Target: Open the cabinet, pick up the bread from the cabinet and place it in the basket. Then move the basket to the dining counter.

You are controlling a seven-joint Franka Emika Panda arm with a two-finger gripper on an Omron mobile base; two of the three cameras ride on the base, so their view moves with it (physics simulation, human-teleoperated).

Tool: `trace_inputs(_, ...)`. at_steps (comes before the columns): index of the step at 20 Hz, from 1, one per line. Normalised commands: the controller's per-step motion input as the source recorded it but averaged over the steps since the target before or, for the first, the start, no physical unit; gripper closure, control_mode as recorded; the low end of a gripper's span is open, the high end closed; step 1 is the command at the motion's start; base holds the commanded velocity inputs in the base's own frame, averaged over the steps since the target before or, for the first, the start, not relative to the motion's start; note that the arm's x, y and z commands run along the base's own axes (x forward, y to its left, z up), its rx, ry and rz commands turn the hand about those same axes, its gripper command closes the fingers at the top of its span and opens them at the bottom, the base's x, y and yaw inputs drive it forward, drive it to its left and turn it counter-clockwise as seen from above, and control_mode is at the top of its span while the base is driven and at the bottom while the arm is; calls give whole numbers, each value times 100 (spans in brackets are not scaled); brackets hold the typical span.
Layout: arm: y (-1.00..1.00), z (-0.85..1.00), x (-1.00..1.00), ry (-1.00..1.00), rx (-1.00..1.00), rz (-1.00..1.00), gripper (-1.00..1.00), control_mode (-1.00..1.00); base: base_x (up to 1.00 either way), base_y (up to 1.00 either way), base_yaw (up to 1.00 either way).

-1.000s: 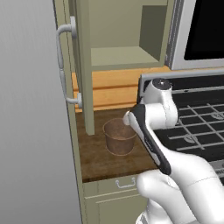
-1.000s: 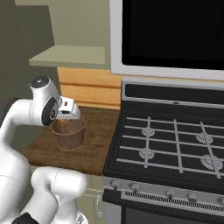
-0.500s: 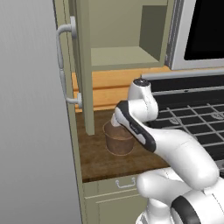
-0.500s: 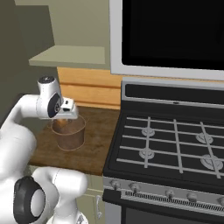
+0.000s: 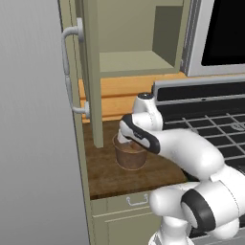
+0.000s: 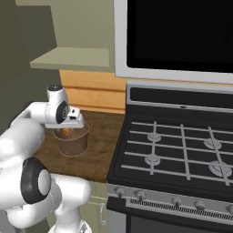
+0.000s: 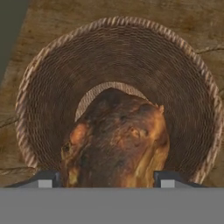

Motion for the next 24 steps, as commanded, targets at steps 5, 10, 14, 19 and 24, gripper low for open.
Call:
trace_inputs(5, 0, -14, 16, 0, -3, 0, 100, -100, 0, 0, 0)
trace_inputs(10, 0, -1, 0, 0, 0, 3, 100, -100, 0, 0, 0)
trace_inputs(14, 0, 0, 0, 0, 0, 2, -100, -100, 0, 0, 0)
trace_inputs(19, 0, 0, 1, 0, 0, 0, -100, -100, 0, 0, 0)
trace_inputs(24, 0, 0, 0, 0, 0, 0, -100, -100, 0, 0, 0)
